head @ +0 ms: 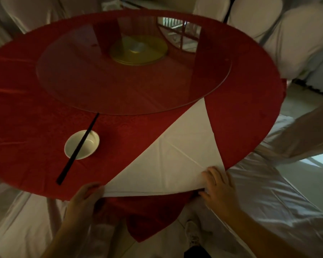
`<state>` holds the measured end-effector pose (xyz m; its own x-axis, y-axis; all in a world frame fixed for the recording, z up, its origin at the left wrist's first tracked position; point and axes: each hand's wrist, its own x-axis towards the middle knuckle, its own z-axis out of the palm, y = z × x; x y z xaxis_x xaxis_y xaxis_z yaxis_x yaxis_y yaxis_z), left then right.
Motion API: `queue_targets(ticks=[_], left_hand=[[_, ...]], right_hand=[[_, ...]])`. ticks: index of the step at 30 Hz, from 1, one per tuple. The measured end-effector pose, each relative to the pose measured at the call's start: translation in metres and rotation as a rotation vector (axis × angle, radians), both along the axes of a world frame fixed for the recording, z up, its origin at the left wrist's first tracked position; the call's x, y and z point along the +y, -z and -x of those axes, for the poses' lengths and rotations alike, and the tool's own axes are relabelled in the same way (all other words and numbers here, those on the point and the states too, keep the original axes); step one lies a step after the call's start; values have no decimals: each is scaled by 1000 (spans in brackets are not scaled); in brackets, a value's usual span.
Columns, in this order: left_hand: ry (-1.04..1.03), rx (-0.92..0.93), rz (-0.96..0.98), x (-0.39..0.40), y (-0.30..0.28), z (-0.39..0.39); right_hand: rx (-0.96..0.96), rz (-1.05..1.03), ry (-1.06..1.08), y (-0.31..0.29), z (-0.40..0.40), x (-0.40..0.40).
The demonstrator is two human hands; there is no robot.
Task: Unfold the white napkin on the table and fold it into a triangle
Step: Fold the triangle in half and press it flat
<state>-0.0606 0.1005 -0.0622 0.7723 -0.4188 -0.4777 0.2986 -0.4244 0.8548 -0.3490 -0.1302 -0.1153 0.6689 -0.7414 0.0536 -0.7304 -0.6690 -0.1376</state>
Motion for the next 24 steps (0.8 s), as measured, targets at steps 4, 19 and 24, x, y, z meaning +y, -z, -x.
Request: queue_targets(ticks=[4, 19, 24], left_hand=[[59, 70, 134, -11, -45, -2], [257, 135, 421, -117, -155, 12], [307, 106, 404, -169, -166, 12]], right_hand=[[-68, 74, 66, 7, -2, -3], [-452, 208, 104, 37, -5, 13], [-450, 9, 197, 45, 3, 7]])
